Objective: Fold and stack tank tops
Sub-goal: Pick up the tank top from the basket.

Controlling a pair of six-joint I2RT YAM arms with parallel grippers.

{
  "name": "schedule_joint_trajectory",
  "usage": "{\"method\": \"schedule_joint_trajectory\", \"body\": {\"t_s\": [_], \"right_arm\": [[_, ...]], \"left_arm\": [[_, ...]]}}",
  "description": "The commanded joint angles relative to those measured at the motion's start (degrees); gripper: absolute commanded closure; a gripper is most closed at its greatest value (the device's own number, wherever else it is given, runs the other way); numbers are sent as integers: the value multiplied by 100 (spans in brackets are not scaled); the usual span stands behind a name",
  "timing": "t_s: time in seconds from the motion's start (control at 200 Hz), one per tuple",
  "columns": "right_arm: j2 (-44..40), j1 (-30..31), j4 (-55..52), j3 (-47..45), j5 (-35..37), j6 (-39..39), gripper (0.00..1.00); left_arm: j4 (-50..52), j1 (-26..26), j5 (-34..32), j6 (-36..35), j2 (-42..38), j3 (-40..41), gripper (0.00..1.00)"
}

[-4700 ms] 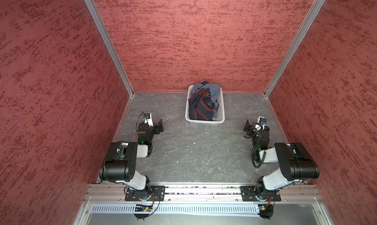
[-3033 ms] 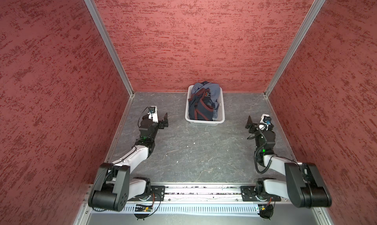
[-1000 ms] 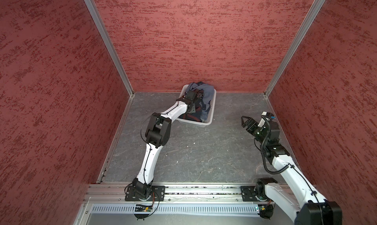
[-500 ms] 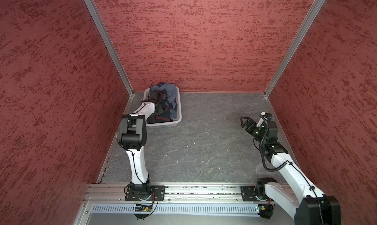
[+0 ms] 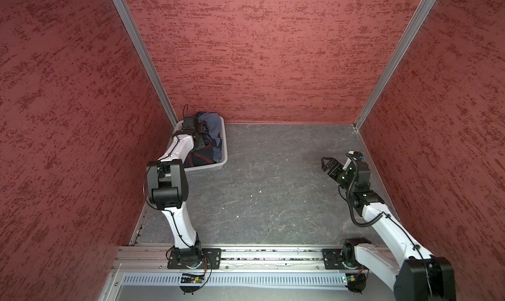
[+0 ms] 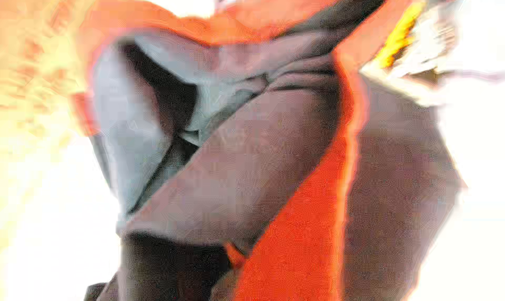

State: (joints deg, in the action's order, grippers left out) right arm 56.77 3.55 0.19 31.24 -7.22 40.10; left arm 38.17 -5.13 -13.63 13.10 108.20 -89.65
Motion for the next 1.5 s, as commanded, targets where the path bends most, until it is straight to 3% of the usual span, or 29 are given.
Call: {"method": "schedule_joint_trajectory", "body": {"t_s": [0.0, 0.326, 0.686, 1.192, 1.352, 1.493], "right_arm": [[-19, 27, -112, 185, 203, 39, 1], [73, 29, -55, 223, 185, 16, 1], [44, 31, -69, 167, 172, 24, 1], [115, 31, -78, 152, 167, 8, 1], [98, 31, -79, 136, 195, -6, 1], [40, 31, -106, 75, 229, -25, 1]], "left_arm": [[155, -12, -123, 69, -704, -311, 88], [19, 230, 286, -43, -1933, -813, 87], [498, 494, 445, -137, -1733, -1780, 88], [375, 3167, 215, -706, -1344, -3489, 89], [578, 3430, 229, -481, -806, -3702, 90], [397, 3337, 128, -42, -676, -2821, 91]]}}
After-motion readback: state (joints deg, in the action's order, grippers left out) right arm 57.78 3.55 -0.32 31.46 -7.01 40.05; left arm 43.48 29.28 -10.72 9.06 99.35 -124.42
